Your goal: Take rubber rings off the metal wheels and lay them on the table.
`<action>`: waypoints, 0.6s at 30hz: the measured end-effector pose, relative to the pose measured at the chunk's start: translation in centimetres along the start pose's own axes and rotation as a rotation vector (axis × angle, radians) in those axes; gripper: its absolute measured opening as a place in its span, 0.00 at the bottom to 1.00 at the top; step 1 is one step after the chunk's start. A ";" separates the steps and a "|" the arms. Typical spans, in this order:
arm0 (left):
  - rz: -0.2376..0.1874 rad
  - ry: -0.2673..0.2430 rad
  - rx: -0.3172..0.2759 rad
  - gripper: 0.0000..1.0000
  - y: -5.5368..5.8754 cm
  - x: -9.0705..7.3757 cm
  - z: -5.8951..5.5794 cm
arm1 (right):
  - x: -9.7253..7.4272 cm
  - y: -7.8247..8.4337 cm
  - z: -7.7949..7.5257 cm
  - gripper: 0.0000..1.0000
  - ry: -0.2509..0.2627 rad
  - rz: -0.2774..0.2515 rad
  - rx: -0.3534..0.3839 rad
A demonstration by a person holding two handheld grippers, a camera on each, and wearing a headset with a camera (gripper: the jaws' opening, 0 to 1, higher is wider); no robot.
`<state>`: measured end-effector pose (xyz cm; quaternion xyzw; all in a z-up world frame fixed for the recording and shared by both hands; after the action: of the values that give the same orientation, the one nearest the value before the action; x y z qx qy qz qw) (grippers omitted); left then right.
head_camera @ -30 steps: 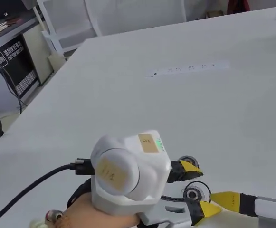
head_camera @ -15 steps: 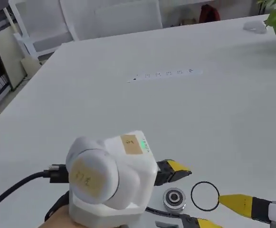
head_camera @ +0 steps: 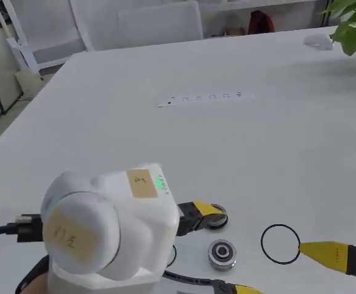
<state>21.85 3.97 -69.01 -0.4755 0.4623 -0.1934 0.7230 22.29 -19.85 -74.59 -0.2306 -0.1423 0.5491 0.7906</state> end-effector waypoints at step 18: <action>0.000 -0.227 -0.068 0.61 4.4 -8.8 5.2 | 1.9 -1.4 3.0 0.00 0.125 0.102 -0.185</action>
<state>21.20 14.97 -67.91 -0.5185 0.3836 -0.1227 0.7543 22.70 -17.83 -71.37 -0.3434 -0.1310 0.5576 0.7443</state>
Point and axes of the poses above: the centre of the closed fingertips' face, and the gripper's own axes: x roughly forward along the fingers, z roughly to its left, y roughly out of its underside, the point moved 10 cm from there along -x, roughly backward along the fingers, and after that the axes turned 11 degrees about -y, right-handed, at the moved point
